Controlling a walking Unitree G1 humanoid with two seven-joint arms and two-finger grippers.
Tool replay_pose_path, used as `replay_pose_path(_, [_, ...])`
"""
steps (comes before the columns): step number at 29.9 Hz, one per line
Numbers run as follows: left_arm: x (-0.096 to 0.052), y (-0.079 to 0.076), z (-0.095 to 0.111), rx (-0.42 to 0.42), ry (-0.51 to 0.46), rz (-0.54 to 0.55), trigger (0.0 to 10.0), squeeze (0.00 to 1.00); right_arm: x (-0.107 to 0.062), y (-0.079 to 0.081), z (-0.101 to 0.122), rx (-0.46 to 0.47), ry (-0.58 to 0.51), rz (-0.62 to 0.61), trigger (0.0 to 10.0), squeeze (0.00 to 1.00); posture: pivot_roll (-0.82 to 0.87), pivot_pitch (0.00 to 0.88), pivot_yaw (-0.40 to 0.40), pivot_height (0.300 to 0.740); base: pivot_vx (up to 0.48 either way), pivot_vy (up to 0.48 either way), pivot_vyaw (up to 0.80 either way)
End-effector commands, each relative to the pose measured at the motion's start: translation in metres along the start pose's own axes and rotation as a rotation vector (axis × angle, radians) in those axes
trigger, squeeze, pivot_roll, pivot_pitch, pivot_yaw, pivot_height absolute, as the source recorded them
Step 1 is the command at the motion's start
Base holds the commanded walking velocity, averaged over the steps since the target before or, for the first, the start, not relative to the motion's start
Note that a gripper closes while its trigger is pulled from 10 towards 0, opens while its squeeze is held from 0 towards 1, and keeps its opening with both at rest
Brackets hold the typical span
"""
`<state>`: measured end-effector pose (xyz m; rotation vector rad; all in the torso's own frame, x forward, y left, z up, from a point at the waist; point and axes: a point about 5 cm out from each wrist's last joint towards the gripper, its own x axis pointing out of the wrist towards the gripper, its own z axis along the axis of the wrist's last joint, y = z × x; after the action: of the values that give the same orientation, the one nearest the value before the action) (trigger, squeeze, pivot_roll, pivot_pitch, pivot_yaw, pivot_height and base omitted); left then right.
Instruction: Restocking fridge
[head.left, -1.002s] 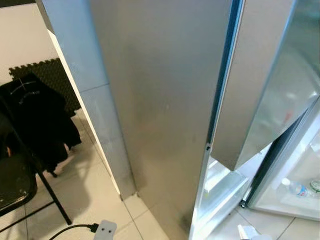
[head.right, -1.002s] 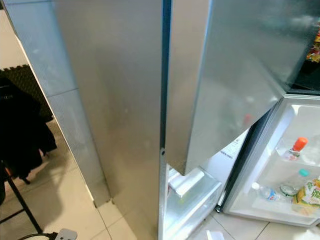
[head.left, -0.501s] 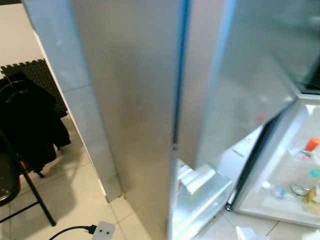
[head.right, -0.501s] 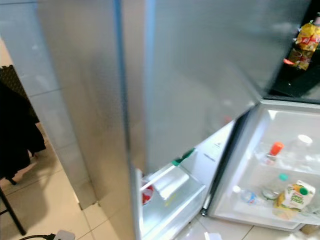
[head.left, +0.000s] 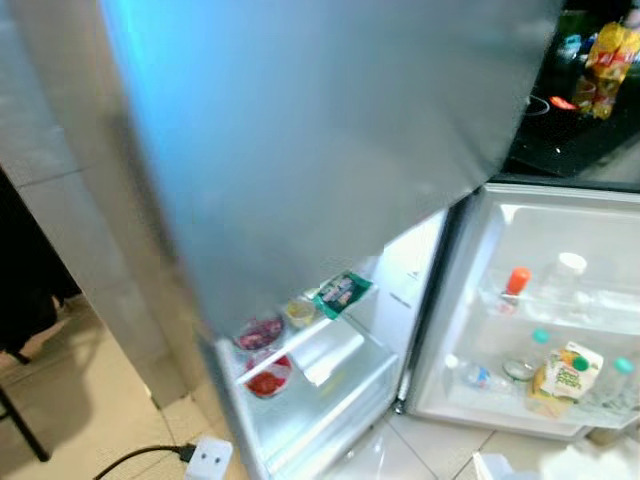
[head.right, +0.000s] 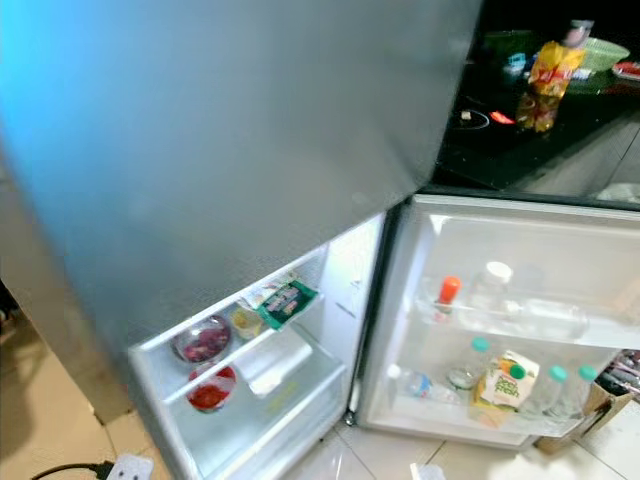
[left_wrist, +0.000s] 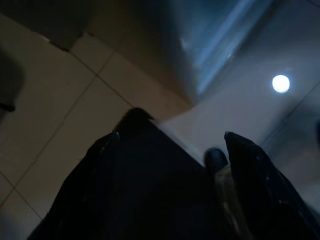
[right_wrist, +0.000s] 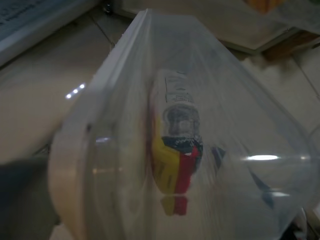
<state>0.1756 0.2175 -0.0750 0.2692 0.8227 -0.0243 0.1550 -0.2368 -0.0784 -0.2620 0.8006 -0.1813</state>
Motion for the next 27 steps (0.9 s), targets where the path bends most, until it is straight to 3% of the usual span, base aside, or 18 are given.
replay_pose_path(1, [-0.001, 0.002, -0.005, 0.002, 0.019, 0.006, 10.0, 0.0, -0.001, -0.001, -0.001, 0.002, 0.002, -0.002, 10.0, 0.0, -0.11, 0.049, 0.027, 0.74, 0.0, -0.375, 0.0])
replay_pose_path(7, [-0.001, 0.002, -0.005, 0.002, 0.023, 0.006, 10.0, 0.0, 0.0, 0.005, 0.002, -0.029, -0.024, 0.037, 10.0, 0.0, -0.11, 0.049, 0.027, 0.74, 0.0, -0.373, 0.08])
replay_pose_path(27, [-0.002, 0.003, -0.008, -0.005, 0.035, 0.013, 10.0, 0.0, 0.001, 0.013, 0.01, -0.06, -0.062, 0.068, 10.0, 0.0, -0.1, 0.055, 0.026, 0.74, 0.0, -0.335, 0.78])
